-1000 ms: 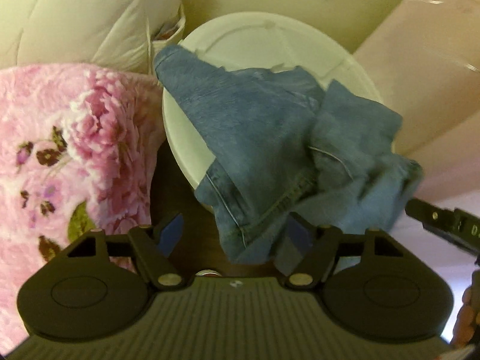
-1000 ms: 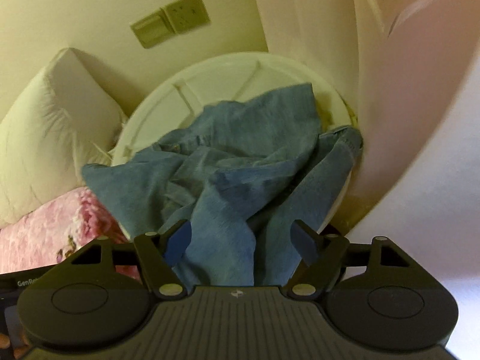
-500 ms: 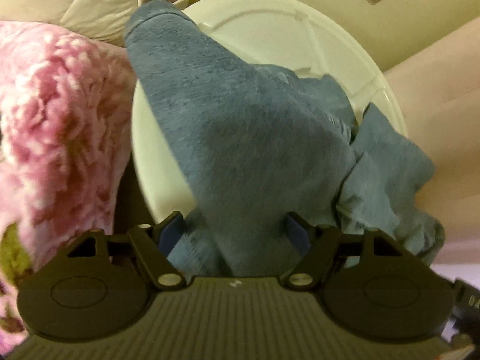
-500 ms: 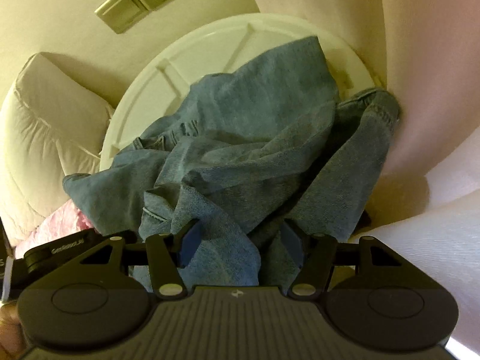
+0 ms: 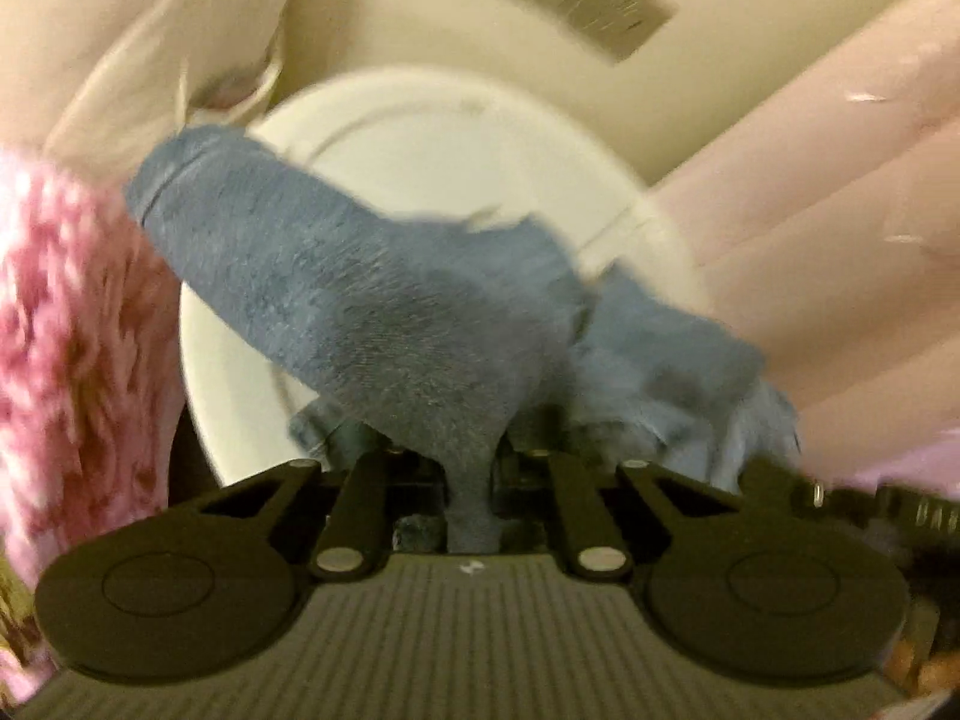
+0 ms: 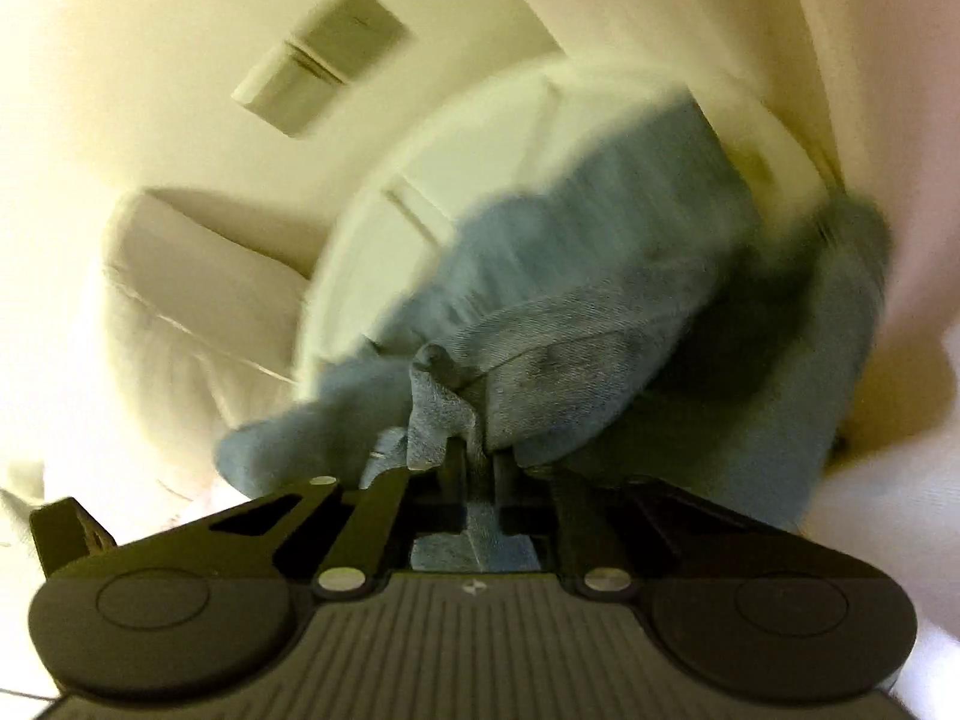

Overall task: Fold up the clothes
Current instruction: 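Grasp the blue jeans on the basket with both grippers, then carry the jeans with both grippers and drop them onto the pink bed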

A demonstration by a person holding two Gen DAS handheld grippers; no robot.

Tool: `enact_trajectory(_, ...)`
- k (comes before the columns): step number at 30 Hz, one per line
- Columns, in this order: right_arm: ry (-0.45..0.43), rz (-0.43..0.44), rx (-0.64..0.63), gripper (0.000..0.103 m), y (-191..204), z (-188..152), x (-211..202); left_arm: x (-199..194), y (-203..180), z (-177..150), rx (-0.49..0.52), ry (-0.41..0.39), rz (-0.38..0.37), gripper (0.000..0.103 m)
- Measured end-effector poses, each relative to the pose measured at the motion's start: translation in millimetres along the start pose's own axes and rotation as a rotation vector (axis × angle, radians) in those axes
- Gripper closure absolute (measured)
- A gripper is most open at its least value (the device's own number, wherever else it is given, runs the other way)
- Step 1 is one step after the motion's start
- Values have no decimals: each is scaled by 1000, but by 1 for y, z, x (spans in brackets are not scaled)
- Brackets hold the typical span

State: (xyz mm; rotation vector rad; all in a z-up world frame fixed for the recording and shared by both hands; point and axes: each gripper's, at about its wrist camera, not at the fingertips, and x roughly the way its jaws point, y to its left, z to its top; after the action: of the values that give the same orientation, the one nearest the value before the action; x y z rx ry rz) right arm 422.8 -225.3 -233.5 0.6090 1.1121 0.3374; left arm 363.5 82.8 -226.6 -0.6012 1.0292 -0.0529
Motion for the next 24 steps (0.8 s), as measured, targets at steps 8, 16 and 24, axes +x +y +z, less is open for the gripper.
enact_trajectory(8,-195,253,-203,94,91,30,-77,-111,-37,19,75,-202,-133,95)
enact_trajectory(16,-318,649,-418,94,195,17,-160,-266,-41,0,73,-494,-167,96)
enact_trajectory(24,-223,1124,-601,94,315,-79,-229,-486,-10,-140,-45,-875,19,96)
